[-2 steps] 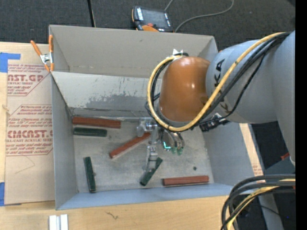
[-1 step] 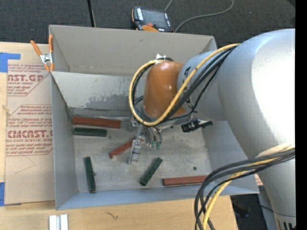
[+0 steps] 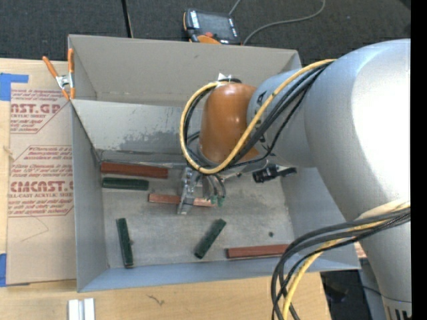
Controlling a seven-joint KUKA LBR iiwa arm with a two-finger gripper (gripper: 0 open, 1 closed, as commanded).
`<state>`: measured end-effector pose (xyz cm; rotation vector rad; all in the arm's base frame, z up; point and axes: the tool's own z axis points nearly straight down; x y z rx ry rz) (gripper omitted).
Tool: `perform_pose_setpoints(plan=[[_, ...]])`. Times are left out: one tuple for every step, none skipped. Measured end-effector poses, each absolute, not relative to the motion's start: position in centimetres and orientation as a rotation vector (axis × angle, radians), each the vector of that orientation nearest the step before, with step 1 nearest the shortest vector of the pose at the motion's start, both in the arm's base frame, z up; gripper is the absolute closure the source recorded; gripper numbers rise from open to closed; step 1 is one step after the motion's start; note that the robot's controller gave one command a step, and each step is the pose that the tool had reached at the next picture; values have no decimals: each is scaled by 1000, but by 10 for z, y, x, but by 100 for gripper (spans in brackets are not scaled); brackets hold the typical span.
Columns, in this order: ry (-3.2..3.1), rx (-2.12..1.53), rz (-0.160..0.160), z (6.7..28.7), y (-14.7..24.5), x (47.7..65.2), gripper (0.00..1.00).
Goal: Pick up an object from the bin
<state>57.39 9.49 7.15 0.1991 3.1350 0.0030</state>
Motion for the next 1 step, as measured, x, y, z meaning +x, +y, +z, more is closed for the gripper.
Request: perform_pose_setpoints(plan=[[3124,218,5,213,87,592,100]])
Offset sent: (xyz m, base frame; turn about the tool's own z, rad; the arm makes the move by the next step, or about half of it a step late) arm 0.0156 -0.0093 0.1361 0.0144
